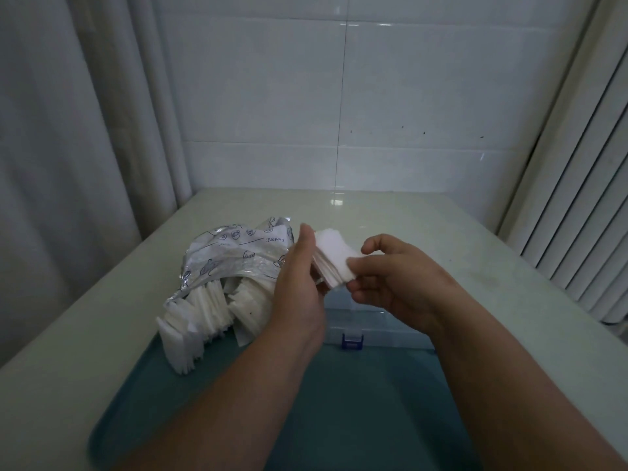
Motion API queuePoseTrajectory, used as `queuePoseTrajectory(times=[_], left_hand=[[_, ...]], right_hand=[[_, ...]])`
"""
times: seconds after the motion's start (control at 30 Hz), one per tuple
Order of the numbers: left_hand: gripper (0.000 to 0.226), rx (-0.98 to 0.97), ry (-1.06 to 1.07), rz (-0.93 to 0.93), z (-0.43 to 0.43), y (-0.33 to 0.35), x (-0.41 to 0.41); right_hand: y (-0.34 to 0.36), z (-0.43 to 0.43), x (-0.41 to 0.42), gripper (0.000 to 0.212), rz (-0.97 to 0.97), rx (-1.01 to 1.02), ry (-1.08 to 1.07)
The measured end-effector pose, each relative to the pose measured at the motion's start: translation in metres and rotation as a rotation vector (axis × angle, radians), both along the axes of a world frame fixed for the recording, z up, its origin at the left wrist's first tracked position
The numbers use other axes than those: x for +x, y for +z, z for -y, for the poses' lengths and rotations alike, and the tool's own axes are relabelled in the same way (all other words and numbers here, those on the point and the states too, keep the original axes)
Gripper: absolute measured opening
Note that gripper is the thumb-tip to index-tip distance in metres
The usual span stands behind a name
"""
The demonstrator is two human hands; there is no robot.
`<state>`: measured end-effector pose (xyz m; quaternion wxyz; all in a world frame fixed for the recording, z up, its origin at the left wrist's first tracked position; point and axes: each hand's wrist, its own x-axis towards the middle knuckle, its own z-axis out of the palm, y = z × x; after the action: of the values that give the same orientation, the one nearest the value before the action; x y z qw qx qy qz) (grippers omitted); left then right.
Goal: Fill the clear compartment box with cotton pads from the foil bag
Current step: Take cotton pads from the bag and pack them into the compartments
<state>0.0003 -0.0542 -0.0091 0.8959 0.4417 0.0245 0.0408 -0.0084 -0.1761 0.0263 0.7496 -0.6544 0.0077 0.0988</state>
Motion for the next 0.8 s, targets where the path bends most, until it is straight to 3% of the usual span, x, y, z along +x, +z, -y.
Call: queuePoseTrajectory(times=[0.07,0.13,0.2,0.27,0.33,0.4,0.47,0.57,0.7,0.8], left_hand=[[0.065,-0.019,-0.042,0.028,0.0,0.003,-0.001],[0.045,-0.02,-0.063,0.051,-0.001,0.005,-0.002],[0.025,-0.05,-0.053,0.042,-0.002,0.005,0.0],[0.028,-0.063,-0.028,0.01,-0.005,0.005,0.001],[0.034,-0.034,-0.033,-0.016,-0.007,0.005,0.002],[0.04,0.038,-0.088,-0.019,-0.007,0.004,0.0],[0.044,0.103,-0.133,-0.026,-0.006,0.003,-0.002],[0.046,0.126,-0.169,-0.006,-0.004,0.004,-0.004],[0.04,0.144,-0.206,0.033,-0.004,0.007,-0.006],[0.043,0.14,-0.236,0.036,-0.005,0.007,-0.007]], right_hand=[[-0.001,-0.004,-0.001,0.024,-0.025,0.104,0.02],[-0.001,-0.007,-0.004,0.024,-0.024,0.085,0.046],[0.0,-0.008,-0.007,0.023,0.067,-0.162,0.022],[0.0,-0.004,-0.006,0.023,0.309,-0.53,-0.132],[0.003,0.0,-0.005,0.023,0.59,-0.698,-0.225],[0.002,0.002,-0.006,0.05,0.721,-0.81,-0.097],[-0.002,0.002,-0.004,0.078,0.741,-0.914,0.05],[-0.005,0.003,-0.002,0.099,0.712,-0.96,0.169],[-0.006,0.002,-0.001,0.116,0.708,-0.982,0.204],[-0.009,-0.003,-0.001,0.115,0.744,-1.011,0.171]])
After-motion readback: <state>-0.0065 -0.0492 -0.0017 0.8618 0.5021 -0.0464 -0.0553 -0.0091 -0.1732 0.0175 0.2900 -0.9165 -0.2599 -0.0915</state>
